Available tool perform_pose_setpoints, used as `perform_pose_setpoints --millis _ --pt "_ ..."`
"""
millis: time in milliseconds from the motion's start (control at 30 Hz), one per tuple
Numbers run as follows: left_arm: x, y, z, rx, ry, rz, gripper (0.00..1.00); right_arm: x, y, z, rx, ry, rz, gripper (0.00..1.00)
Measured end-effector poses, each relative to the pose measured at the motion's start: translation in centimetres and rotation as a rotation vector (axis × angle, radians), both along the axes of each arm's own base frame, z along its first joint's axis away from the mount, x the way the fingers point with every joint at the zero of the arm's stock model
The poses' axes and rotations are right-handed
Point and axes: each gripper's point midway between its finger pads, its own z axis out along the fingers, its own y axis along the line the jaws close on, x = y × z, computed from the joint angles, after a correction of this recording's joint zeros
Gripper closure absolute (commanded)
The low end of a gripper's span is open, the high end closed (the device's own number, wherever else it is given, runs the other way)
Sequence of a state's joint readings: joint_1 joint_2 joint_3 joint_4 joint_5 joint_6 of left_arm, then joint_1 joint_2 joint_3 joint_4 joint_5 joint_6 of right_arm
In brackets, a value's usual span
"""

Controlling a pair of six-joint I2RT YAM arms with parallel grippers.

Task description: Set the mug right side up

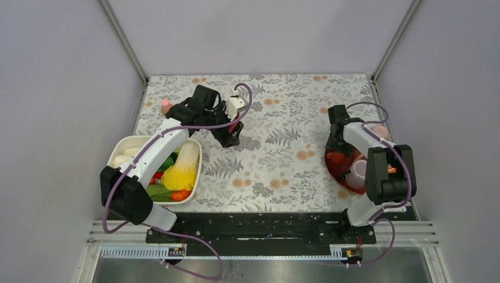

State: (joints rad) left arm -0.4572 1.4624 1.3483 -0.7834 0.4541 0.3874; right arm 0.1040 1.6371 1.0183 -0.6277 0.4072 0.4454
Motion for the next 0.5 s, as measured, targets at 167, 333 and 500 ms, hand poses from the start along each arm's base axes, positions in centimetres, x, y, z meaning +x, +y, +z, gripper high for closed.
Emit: perform_pose_setpoints --millis 167,333,500 --pt "-0.4 -0.1 0.1 -0.008 0.011 -0.01 0.21 -0.3 -0.1 2.5 -0.004 -0.057 0.013 1.0" --pt "-1.4 -0.3 1.1 -0.036 0.029 -0.026 0.19 -0.3 -0.3 11.0 -0.001 -0.327 0.049 1.0" --pt "-3.0 -1.1 6.0 -0.152 -0.015 -0.045 0.06 -0.9 3.3 20.3 0.165 -0.684 0.2 1.0"
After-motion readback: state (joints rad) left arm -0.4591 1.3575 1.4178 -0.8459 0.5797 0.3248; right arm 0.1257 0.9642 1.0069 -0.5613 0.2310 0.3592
